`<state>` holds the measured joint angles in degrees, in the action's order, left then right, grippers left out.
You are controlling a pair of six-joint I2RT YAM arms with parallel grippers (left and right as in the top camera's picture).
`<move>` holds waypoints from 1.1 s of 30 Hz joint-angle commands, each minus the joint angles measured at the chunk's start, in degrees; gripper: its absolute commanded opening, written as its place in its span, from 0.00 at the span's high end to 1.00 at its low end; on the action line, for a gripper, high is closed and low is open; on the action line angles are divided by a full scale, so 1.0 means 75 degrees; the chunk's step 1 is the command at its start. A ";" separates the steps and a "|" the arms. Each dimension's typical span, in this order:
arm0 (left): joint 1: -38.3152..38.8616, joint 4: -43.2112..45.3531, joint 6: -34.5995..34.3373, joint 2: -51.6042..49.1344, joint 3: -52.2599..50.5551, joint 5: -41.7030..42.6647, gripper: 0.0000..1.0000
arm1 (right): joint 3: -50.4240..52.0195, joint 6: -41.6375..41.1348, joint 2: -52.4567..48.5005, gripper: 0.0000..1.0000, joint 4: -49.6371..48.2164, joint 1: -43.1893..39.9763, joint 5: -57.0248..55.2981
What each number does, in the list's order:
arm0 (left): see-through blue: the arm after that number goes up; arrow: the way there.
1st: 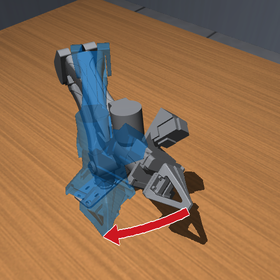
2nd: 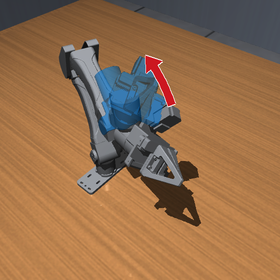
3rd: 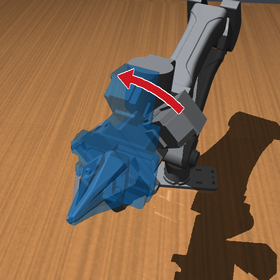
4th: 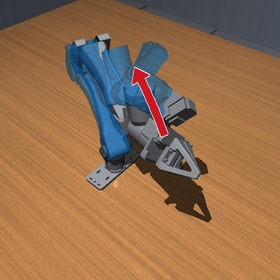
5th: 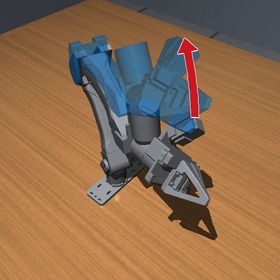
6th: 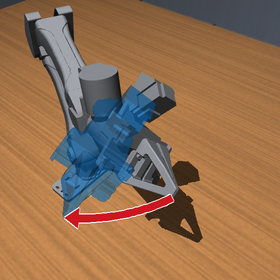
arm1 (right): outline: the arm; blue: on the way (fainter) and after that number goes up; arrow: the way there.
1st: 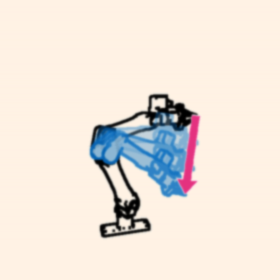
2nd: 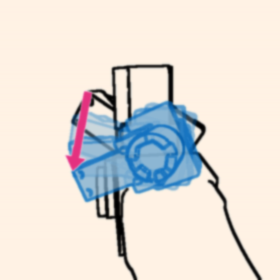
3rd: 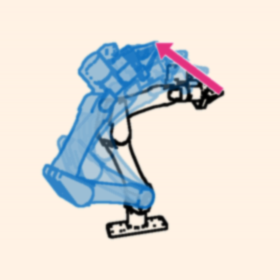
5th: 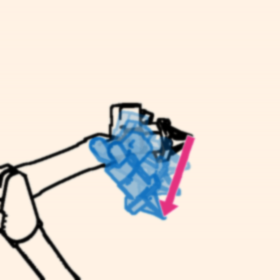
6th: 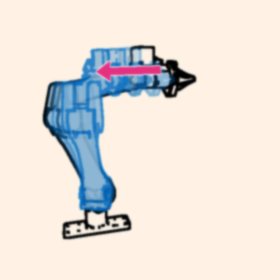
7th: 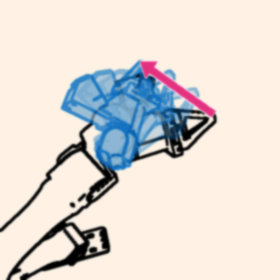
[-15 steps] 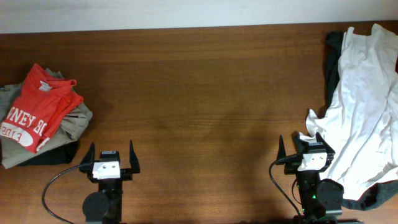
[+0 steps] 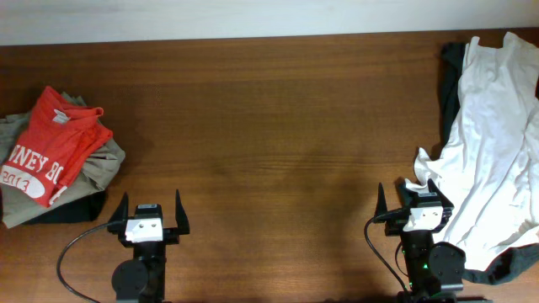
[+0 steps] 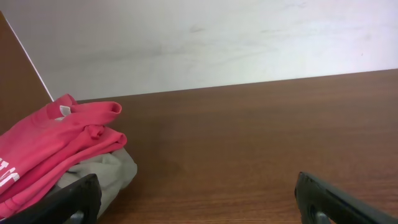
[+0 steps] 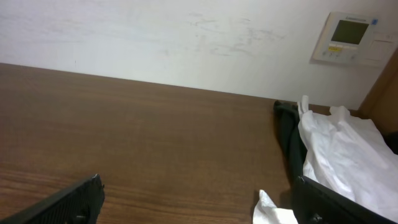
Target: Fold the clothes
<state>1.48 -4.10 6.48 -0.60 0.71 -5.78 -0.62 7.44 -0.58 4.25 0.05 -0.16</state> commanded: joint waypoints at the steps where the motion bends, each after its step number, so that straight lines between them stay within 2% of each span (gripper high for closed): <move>1: -0.0015 -0.0026 0.0146 0.0032 -0.0023 0.0117 0.01 | 0.0041 -0.0082 0.0044 0.01 0.0041 0.0044 -0.0070; 12: -0.0015 0.0079 0.0029 0.0032 -0.0015 0.0119 0.01 | 0.0038 -0.0119 0.0044 0.01 0.0029 0.0041 -0.0102; 13: -0.0015 0.0073 0.0032 0.0032 0.0032 0.0119 0.01 | 0.0038 -0.0187 0.0044 0.01 0.0035 0.0041 -0.0111; 15: -0.0015 0.0067 0.0029 -0.0015 0.0248 0.0117 0.01 | -0.0216 -0.1072 -0.0023 0.01 0.0189 0.0041 -0.0670; 17: -0.0015 -0.0236 0.0032 -0.0393 0.0644 0.0117 0.01 | -0.0586 -0.1119 -0.0326 0.01 0.0213 0.0041 -0.0769; 20: -0.0015 -0.0609 0.0032 -0.1626 0.1472 0.0117 0.01 | -0.1533 -0.1122 -0.1763 0.02 0.0268 0.0041 -0.0880; 23: -0.0015 -0.0796 0.0035 -0.3308 0.2652 0.0119 0.01 | -0.3077 -0.1119 -0.3940 0.01 0.0857 0.0041 -0.0871; 26: -0.0015 -0.1626 0.0038 -0.5362 0.4322 0.0306 0.01 | -0.5394 -0.1119 -0.6572 0.02 0.2736 0.0026 -0.0874; 28: -0.0015 -0.2139 0.0038 -0.6172 0.5039 0.0469 0.01 | -0.6706 -0.1116 -0.8102 0.01 0.3931 0.0026 -0.0871; 29: -0.0015 -0.2419 0.0038 -0.6560 0.5368 0.0466 0.01 | -0.7172 -0.1116 -0.8801 0.01 0.4132 0.0029 -0.0775; 31: -0.0015 -0.2498 0.0038 -0.7003 0.5514 0.0466 0.01 | -0.7493 -0.1122 -0.9763 0.01 0.4121 -0.0061 -0.0796; 33: -0.0015 -0.2556 0.0038 -0.7239 0.5514 0.0466 0.01 | -0.7493 -0.2273 -1.0593 0.01 0.4345 -0.0667 -0.1434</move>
<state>1.48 -22.87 6.44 -53.28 40.91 -3.18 -55.92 -2.28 -75.46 35.81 -0.84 -6.28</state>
